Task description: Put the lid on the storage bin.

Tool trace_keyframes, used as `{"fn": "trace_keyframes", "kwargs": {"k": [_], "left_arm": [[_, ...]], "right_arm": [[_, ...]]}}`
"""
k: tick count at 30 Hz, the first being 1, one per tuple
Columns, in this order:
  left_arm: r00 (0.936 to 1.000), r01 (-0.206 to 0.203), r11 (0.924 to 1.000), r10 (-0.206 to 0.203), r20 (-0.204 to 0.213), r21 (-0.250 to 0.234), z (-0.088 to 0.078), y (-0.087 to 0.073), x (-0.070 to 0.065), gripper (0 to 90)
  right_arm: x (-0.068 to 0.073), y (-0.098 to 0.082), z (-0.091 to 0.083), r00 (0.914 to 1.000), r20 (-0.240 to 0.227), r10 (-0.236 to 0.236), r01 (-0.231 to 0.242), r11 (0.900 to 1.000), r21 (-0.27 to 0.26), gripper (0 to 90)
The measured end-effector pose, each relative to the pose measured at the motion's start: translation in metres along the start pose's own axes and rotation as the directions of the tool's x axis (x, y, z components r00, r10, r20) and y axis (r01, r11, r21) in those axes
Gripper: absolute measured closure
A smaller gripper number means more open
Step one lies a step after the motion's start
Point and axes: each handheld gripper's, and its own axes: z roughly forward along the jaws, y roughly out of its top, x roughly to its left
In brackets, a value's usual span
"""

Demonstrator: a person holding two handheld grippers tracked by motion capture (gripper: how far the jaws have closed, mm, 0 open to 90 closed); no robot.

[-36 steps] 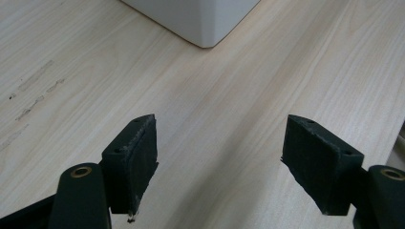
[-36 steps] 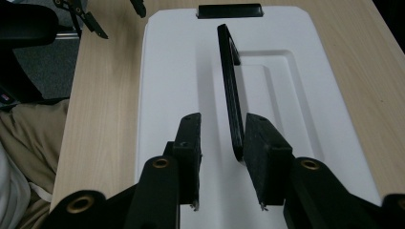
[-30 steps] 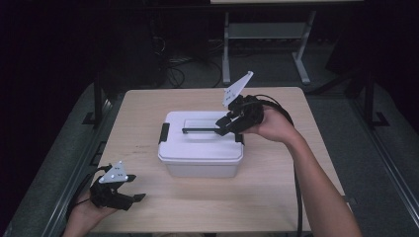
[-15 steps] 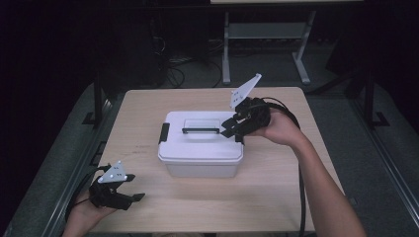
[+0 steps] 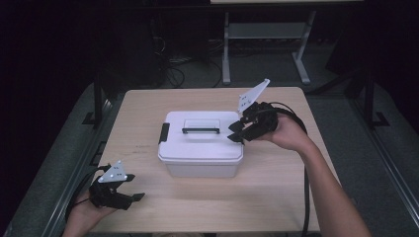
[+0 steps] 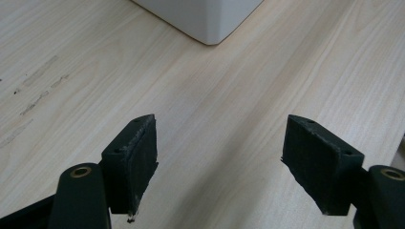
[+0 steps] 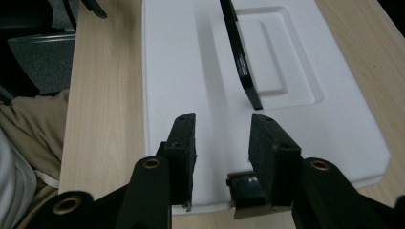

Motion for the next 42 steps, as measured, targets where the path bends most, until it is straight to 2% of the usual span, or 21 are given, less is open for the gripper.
{"fn": "trace_keyframes", "kwargs": {"k": [12,27,42], "left_arm": [[1.0,0.002,1.0,-0.002,0.0,0.005,0.0,-0.001,0.001,26.9],[1.0,0.004,1.0,-0.004,-0.003,0.008,0.001,-0.001,0.001,26.3],[1.0,0.005,0.9999,-0.005,-0.006,0.009,0.001,-0.001,0.001,26.3]], "right_arm": [[0.001,-0.012,-0.003,0.9994,0.02,0.027,-0.027,1.0,-0.002,53.8],[0.0,-0.026,-0.002,0.9985,0.022,0.051,-0.051,0.999,-0.008,47.1],[0.0,-0.04,-0.007,0.9963,0.03,0.081,-0.081,0.997,-0.017,43.7]]}}
